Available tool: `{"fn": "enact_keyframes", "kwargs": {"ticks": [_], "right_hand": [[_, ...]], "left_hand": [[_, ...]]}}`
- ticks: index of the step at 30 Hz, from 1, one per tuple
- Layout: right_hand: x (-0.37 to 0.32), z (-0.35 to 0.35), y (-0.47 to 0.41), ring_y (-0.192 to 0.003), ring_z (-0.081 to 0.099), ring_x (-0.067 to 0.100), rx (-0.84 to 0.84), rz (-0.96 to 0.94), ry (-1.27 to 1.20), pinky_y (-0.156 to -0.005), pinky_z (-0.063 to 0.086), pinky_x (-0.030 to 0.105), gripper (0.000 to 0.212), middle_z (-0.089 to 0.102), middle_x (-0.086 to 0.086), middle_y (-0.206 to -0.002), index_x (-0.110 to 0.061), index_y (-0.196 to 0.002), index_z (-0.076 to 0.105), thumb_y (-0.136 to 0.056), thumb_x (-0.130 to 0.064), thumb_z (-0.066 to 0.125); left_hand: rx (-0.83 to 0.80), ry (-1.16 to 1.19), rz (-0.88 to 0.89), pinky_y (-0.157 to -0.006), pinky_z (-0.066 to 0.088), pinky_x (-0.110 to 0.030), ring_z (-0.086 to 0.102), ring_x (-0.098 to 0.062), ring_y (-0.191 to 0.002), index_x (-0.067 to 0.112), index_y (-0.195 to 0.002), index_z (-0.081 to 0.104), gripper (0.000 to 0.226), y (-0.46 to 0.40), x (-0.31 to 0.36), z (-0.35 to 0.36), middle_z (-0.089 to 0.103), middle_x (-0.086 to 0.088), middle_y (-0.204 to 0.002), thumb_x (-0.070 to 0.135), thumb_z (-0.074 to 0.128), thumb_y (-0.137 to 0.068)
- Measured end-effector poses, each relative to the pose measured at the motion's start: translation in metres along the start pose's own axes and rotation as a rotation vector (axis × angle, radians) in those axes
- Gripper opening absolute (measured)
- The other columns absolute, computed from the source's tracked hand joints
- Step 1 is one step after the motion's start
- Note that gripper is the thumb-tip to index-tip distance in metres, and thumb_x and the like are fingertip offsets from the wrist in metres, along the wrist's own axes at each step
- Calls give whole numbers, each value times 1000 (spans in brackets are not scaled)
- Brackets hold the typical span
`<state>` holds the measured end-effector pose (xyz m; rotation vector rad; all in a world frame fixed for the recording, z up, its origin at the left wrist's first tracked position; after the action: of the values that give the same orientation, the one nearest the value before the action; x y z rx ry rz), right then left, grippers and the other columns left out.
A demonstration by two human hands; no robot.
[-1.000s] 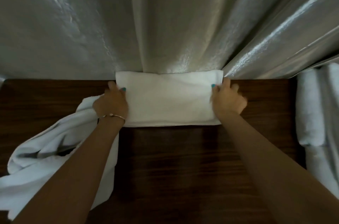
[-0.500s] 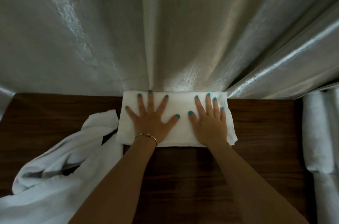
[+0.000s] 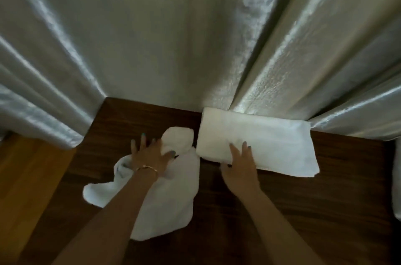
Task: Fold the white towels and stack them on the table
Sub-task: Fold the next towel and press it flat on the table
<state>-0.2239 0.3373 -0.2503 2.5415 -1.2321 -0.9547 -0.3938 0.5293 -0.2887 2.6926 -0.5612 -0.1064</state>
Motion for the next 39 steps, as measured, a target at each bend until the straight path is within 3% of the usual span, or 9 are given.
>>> {"fn": "enact_keyframes", "kwargs": {"ticks": [4,7,10,14,21,27,30,34,39], "right_hand": [[-39,21,40,-145,20,25,-188,96,-272,-114,25,35,55,19,7,-159,-20,-148,32,-96,-26,50],[-90,-4,66,-124,47,13,-203,22,-495,-103,40,25,53,49,-3,-136,-18,-141,41,-92,-25,60],[-142,-54,95,-108,52,-20,-118,-107,-747,-86,42,3,50,60,-33,-111,-37,-120,47,-82,-18,75],[-181,-120,140,-124,47,-2,-84,-218,-906,-85,50,13,114,41,-20,-140,-36,-147,12,-63,-26,88],[-206,-256,211,-78,70,12,277,-375,-877,-68,52,30,11,75,0,-84,-7,-85,72,-80,-16,76],[-244,-370,258,-60,47,10,471,-528,-727,-55,31,27,37,51,3,-65,3,-70,56,-87,-29,61],[-244,-415,265,-49,50,13,487,-536,-926,-46,31,19,26,56,5,-56,-2,-70,60,-90,-18,60],[-244,-448,260,-66,63,19,268,-530,-1255,-66,46,26,19,69,7,-73,-6,-85,69,-88,-23,61],[-226,-472,252,-58,66,1,159,-596,-1607,-85,52,22,25,71,-8,-61,-14,-86,72,-95,-17,49]], "left_hand": [[296,317,-47,-92,42,-44,60,-35,-106,6,-111,56,46,21,-14,-56,67,-18,-108,46,38,-98],[463,633,87,-62,43,-35,63,-35,-79,4,-96,53,43,60,-5,-135,62,-13,-82,46,41,-97],[391,1011,283,-66,47,-24,60,-15,-73,15,-90,54,25,110,10,-220,60,4,-79,38,47,-96],[107,1468,484,-75,48,-20,62,-6,-81,30,-85,60,12,177,28,-313,67,12,-81,30,53,-95],[-281,1917,721,-69,56,-28,65,-21,-79,9,-90,65,13,223,62,-440,67,-8,-85,21,62,-87],[612,1276,862,-59,35,-19,44,-10,-60,9,-68,47,44,253,47,-538,49,1,-66,39,42,-99],[719,1138,797,-47,27,-17,32,-12,-55,15,-62,36,45,253,51,-560,37,-1,-61,39,41,-100],[-64,1801,949,-75,54,-27,67,-21,-89,11,-96,69,51,255,87,-552,72,-8,-95,53,42,-96],[-830,2117,978,-93,52,-50,60,-33,-119,15,-133,55,95,279,134,-491,61,-14,-132,85,35,-73]]}}
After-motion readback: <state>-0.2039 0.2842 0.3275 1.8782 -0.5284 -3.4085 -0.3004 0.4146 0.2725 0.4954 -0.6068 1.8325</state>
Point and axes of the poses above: each hand's wrist, its own y-axis away from the middle knuckle, its own z-axis out of the palm, x = y × z, the point moved 6 cm from there along -y, towards the middle knuckle
